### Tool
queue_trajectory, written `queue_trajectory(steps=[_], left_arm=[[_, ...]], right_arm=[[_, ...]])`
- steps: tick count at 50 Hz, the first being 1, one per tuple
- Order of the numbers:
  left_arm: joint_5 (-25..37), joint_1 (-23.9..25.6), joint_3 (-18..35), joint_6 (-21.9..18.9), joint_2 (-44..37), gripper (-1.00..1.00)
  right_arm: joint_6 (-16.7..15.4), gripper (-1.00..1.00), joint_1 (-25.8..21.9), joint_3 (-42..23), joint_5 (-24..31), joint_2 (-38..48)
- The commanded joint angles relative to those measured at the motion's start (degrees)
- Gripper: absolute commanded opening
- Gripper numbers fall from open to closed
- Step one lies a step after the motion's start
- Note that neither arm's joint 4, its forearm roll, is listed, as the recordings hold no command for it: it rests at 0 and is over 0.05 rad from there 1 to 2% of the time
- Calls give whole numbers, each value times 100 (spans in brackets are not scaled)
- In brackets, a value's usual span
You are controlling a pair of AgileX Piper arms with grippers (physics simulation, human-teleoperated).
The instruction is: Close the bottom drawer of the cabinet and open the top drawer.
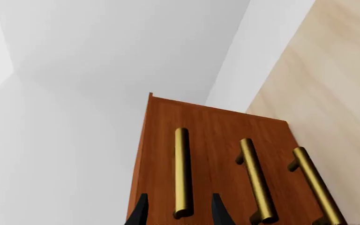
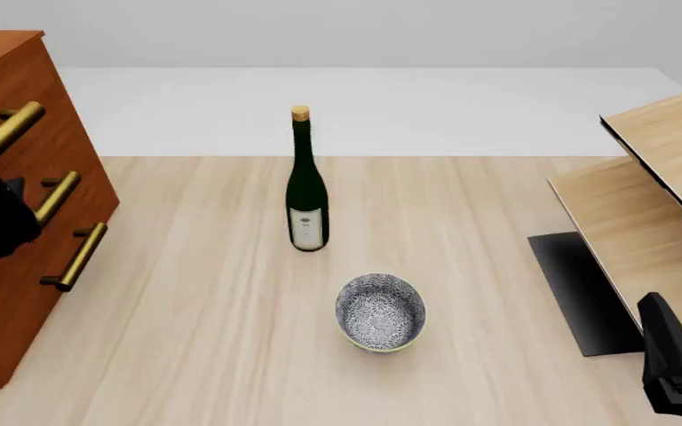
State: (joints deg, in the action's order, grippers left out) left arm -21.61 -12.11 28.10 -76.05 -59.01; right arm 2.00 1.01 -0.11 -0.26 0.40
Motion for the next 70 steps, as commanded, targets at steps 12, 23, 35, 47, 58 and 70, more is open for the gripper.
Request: queue_trajectory(steps=[12, 23, 35, 47, 58, 70], left_arm=[[-200, -301, 60, -11, -316, 100], [-301, -458, 92, -58, -453, 100], [-385, -613, 147, -76, -571, 100], [-416, -717, 177, -52, -645, -100], [-460, -702, 193, -77, -652, -100], [-495, -622, 189, -136, -618, -100]], right_arm=[[9, 100, -13, -5, 4, -13], [17, 100, -12, -9, -4, -23], [28, 100, -11, -13, -23, -21], [31, 100, -11, -11, -23, -24], [37, 100, -9, -14, -26, -23], [45, 100, -2, -13, -27, -23]])
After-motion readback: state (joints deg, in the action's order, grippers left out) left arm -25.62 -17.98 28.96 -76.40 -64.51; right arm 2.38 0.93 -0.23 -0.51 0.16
